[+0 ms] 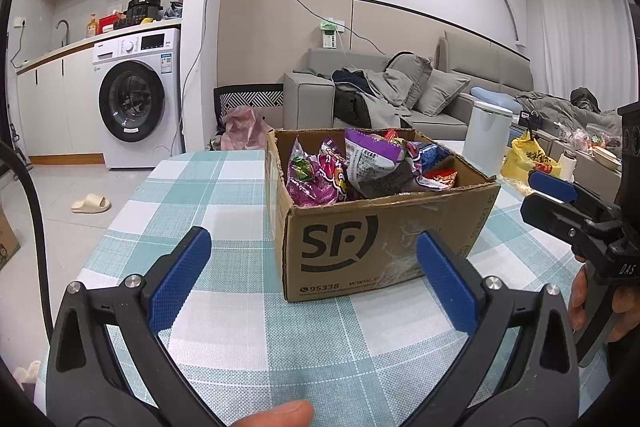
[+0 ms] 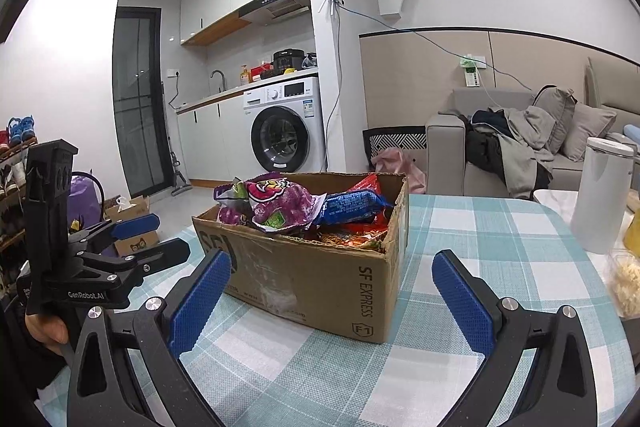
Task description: Organize snacks
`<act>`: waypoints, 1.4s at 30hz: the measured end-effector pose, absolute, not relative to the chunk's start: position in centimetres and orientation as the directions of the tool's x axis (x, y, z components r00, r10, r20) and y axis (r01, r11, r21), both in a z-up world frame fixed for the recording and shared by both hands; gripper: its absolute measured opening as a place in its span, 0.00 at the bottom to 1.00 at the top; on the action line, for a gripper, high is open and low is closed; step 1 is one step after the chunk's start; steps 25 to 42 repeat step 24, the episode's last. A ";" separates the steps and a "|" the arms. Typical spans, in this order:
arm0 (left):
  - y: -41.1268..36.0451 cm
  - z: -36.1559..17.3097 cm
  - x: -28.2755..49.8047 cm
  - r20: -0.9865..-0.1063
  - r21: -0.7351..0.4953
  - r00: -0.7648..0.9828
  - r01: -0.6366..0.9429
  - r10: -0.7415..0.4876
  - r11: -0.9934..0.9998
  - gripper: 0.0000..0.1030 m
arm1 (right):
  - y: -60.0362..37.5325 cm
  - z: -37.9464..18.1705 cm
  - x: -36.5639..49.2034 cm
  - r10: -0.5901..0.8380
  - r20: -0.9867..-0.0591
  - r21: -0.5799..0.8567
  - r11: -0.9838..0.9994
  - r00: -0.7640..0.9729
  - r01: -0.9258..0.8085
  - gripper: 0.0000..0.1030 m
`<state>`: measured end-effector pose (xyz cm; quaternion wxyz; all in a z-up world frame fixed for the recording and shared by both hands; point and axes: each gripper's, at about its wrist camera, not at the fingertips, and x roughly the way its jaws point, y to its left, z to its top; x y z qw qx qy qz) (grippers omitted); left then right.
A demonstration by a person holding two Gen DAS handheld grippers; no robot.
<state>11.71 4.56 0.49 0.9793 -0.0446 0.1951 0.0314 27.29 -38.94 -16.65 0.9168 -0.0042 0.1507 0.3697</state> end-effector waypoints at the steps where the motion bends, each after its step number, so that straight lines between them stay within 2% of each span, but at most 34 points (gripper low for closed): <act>1: 4.6 0.4 11.8 -0.387 -0.077 0.921 -0.080 0.044 0.994 0.99 | -38.9 -16.7 27.3 0.676 -0.280 0.105 0.727 0.681 -0.679 1.00; 42: 4.8 0.3 11.9 -0.381 -0.078 0.923 -0.078 0.042 0.994 0.99 | -38.9 -16.8 27.3 0.682 -0.280 0.099 0.720 0.675 -0.687 1.00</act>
